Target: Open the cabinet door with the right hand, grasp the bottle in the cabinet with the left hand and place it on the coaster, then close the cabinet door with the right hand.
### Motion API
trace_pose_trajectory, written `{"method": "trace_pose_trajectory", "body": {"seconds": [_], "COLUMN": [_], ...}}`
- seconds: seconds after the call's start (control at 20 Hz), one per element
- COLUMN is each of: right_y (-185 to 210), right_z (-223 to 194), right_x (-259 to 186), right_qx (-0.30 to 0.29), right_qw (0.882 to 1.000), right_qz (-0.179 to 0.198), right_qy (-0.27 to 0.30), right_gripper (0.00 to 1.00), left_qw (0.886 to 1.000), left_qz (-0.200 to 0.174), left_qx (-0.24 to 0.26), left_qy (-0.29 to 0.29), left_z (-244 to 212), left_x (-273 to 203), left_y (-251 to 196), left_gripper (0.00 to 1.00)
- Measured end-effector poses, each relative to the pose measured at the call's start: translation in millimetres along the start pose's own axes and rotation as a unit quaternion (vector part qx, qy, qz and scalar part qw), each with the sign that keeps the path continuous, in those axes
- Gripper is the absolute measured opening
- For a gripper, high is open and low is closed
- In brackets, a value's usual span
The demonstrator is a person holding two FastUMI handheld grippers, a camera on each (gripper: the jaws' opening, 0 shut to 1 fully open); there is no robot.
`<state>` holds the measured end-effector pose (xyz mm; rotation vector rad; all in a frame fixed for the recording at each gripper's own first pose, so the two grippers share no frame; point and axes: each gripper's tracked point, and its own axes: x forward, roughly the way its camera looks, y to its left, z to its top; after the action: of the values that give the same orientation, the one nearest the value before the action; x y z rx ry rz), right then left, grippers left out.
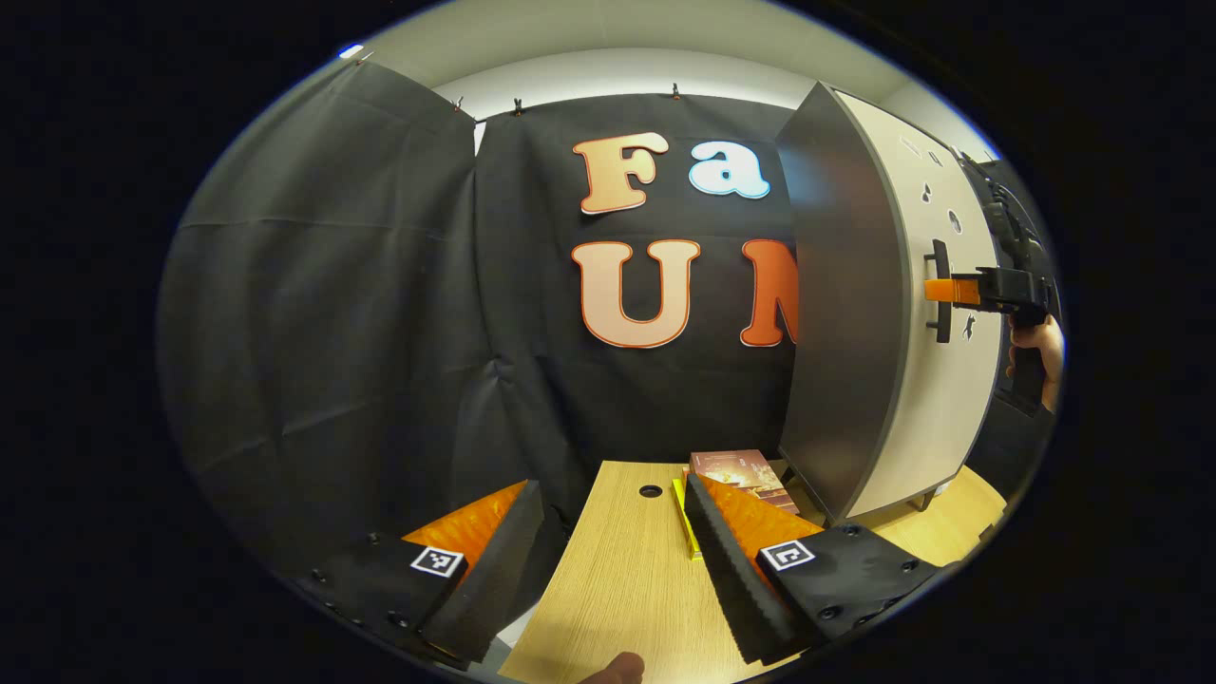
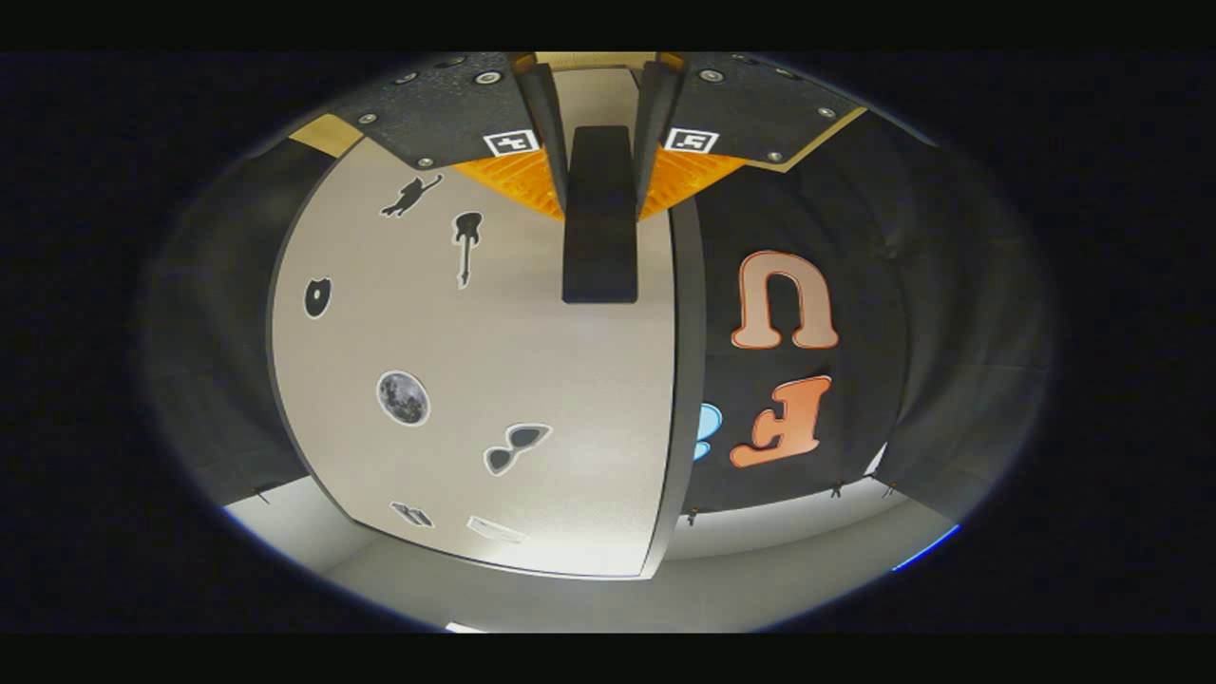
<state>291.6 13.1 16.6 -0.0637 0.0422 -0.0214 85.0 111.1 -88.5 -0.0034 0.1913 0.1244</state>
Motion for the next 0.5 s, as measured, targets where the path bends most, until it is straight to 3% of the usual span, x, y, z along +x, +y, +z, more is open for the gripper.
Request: {"method": "trace_pose_trajectory", "body": {"seconds": [0.15,0.35,0.5], "right_y": [-1,-2,-11], "right_z": [0,3,6], "right_x": [-6,-31,-54], "right_qx": [0.019,0.022,0.034], "right_qw": [1.000,1.000,0.999], "right_qz": [-0.001,0.005,0.014], "right_qy": [0.004,0.010,0.012], "right_gripper": [0.31,0.24,0.27], "left_qw": [1.000,1.000,0.999], "left_qz": [-0.005,-0.009,-0.012], "left_qx": [0.003,0.011,0.021], "left_qy": [-0.004,-0.016,-0.023], "left_z": [2,12,17], "left_x": [-5,-23,-45], "left_y": [-5,-16,-35], "left_gripper": [0.98,0.95,0.94]}}
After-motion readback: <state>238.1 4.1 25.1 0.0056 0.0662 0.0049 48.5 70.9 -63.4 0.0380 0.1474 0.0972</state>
